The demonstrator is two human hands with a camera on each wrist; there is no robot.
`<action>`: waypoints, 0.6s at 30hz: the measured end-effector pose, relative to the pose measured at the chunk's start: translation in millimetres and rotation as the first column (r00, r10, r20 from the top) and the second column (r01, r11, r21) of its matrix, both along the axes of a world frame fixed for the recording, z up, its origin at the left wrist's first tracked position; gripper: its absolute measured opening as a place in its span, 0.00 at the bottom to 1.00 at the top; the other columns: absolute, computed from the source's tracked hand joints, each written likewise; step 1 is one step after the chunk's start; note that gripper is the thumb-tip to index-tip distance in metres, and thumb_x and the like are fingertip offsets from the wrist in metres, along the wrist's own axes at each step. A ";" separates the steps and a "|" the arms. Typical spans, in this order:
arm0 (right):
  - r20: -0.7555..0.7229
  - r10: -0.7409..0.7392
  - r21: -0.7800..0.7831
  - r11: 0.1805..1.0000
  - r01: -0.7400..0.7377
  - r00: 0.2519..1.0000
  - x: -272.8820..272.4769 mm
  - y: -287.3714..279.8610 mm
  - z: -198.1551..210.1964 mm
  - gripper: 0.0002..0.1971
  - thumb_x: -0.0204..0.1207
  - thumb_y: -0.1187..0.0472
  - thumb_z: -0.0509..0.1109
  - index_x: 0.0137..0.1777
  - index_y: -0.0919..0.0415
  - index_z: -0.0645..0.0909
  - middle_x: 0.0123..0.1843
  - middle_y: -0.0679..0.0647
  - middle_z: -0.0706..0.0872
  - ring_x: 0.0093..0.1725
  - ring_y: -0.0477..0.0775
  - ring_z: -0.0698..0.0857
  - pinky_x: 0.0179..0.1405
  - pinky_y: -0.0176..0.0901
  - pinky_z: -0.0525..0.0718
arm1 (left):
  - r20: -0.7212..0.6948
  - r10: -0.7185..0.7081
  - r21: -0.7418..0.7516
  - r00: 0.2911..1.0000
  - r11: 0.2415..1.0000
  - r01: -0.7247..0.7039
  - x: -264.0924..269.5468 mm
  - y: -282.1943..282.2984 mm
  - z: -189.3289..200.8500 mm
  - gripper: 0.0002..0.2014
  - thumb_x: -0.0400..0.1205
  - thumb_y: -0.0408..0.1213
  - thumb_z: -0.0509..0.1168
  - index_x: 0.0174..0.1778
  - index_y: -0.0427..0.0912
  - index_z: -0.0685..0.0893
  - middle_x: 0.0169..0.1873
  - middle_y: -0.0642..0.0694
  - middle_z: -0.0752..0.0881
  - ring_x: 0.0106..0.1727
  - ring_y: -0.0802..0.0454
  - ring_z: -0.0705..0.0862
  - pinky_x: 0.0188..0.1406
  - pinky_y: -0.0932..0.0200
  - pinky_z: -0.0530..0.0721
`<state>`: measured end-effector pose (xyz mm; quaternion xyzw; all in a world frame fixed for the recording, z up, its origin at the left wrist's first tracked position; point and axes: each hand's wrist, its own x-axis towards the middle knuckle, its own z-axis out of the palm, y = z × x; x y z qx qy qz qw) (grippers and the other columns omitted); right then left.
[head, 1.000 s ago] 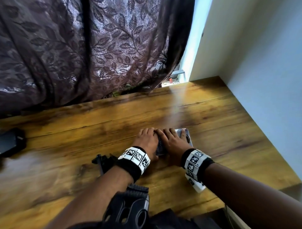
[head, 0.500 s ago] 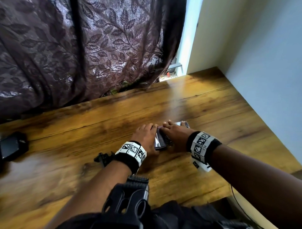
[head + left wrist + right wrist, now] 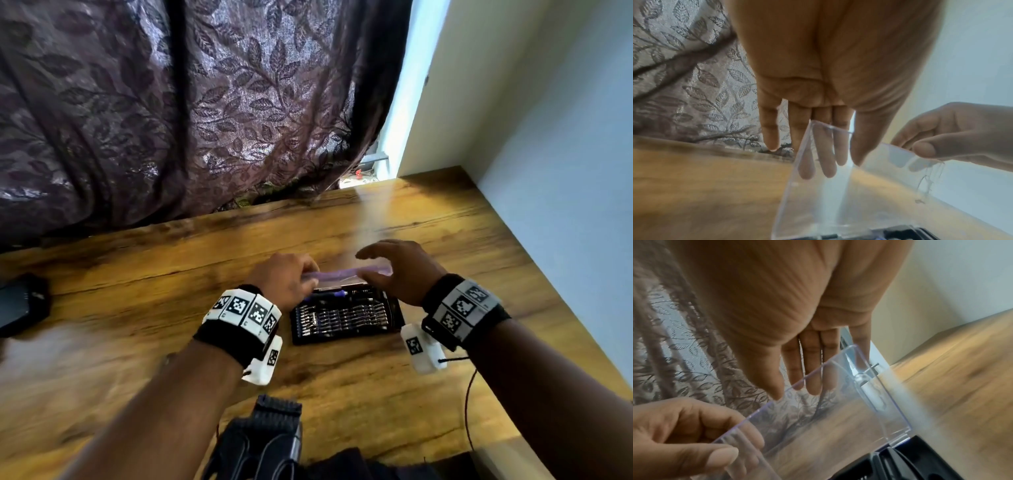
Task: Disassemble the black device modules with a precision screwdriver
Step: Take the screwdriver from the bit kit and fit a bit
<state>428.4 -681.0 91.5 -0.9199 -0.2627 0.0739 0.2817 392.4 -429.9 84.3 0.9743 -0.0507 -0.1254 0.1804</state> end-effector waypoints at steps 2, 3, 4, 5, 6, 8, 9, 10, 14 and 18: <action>0.038 -0.076 0.050 0.996 0.074 0.996 2.2 -5.8 -7.1 0.15 0.78 0.54 0.78 0.64 0.53 0.88 0.57 0.49 0.90 0.56 0.49 0.85 0.61 0.46 0.83 | 0.072 0.070 0.014 0.995 0.997 -0.071 6.5 1.9 5.9 0.12 0.83 0.48 0.70 0.63 0.56 0.87 0.53 0.56 0.91 0.54 0.52 0.88 0.56 0.51 0.87; 0.038 -0.116 0.063 0.992 0.113 0.993 3.8 -8.0 -12.4 0.15 0.79 0.56 0.77 0.65 0.52 0.88 0.56 0.47 0.88 0.55 0.48 0.83 0.59 0.44 0.81 | 0.113 0.099 0.020 0.989 0.995 -0.102 9.8 2.5 7.3 0.14 0.83 0.48 0.71 0.64 0.56 0.86 0.54 0.56 0.90 0.56 0.52 0.88 0.58 0.51 0.86; 0.031 -0.160 0.070 0.985 0.157 0.987 5.1 -9.6 -17.3 0.16 0.79 0.56 0.76 0.67 0.51 0.86 0.57 0.46 0.87 0.54 0.46 0.82 0.57 0.42 0.79 | 0.149 0.121 0.019 0.981 0.992 -0.125 12.4 2.4 7.4 0.15 0.83 0.47 0.71 0.66 0.56 0.85 0.56 0.57 0.89 0.58 0.52 0.87 0.60 0.50 0.85; 0.020 -0.203 0.078 0.976 0.201 0.979 7.3 -10.8 -22.4 0.18 0.79 0.57 0.76 0.70 0.51 0.85 0.60 0.47 0.86 0.54 0.46 0.82 0.57 0.41 0.79 | 0.175 0.134 0.016 0.975 0.990 -0.139 15.8 1.6 6.1 0.17 0.83 0.47 0.71 0.67 0.56 0.83 0.58 0.57 0.88 0.60 0.52 0.86 0.61 0.49 0.83; 0.002 -0.239 0.086 0.967 0.238 0.971 9.1 -11.3 -27.8 0.21 0.79 0.57 0.75 0.72 0.51 0.82 0.64 0.49 0.85 0.55 0.47 0.83 0.57 0.42 0.80 | 0.190 0.146 0.012 0.971 0.988 -0.151 17.7 0.8 4.3 0.18 0.83 0.46 0.71 0.69 0.56 0.82 0.60 0.57 0.87 0.62 0.52 0.85 0.63 0.48 0.82; -0.046 -0.292 0.106 0.950 0.295 0.955 15.0 -12.0 -37.7 0.26 0.79 0.58 0.75 0.77 0.50 0.78 0.70 0.50 0.82 0.57 0.47 0.83 0.57 0.43 0.83 | 0.187 0.158 0.004 0.969 0.987 -0.162 23.2 -0.4 -2.0 0.19 0.83 0.46 0.70 0.71 0.55 0.80 0.63 0.56 0.86 0.65 0.51 0.83 0.64 0.46 0.82; -0.080 -0.310 0.110 0.942 0.318 0.947 18.0 -11.9 -41.8 0.27 0.79 0.58 0.75 0.79 0.49 0.76 0.71 0.50 0.82 0.57 0.47 0.84 0.56 0.43 0.83 | 0.172 0.155 0.002 0.973 0.987 -0.158 25.8 -0.5 -5.9 0.20 0.83 0.46 0.70 0.72 0.54 0.80 0.64 0.54 0.85 0.66 0.50 0.83 0.65 0.45 0.82; -0.121 -0.322 0.111 0.935 0.336 0.939 21.7 -11.8 -45.6 0.29 0.80 0.58 0.75 0.80 0.48 0.74 0.71 0.50 0.82 0.57 0.47 0.85 0.55 0.43 0.83 | 0.152 0.148 0.003 0.977 0.989 -0.150 29.4 -0.2 -10.8 0.22 0.83 0.46 0.70 0.74 0.54 0.79 0.66 0.53 0.85 0.67 0.50 0.83 0.66 0.44 0.83; -0.223 -0.323 0.081 0.934 0.347 0.920 32.3 -11.6 -57.5 0.32 0.80 0.57 0.75 0.83 0.47 0.69 0.73 0.53 0.82 0.55 0.51 0.87 0.55 0.45 0.86 | 0.045 0.083 0.061 0.996 0.994 -0.085 42.5 2.0 -24.7 0.29 0.83 0.50 0.72 0.79 0.52 0.74 0.73 0.48 0.81 0.72 0.46 0.80 0.69 0.44 0.82; -0.257 -0.308 0.049 0.943 0.331 0.916 36.3 -12.3 -65.0 0.31 0.80 0.58 0.74 0.82 0.50 0.71 0.74 0.54 0.83 0.54 0.51 0.87 0.53 0.41 0.83 | -0.083 0.025 0.096 0.996 0.995 -0.017 48.8 10.3 -31.2 0.34 0.82 0.51 0.72 0.83 0.52 0.70 0.78 0.46 0.78 0.76 0.44 0.78 0.73 0.44 0.79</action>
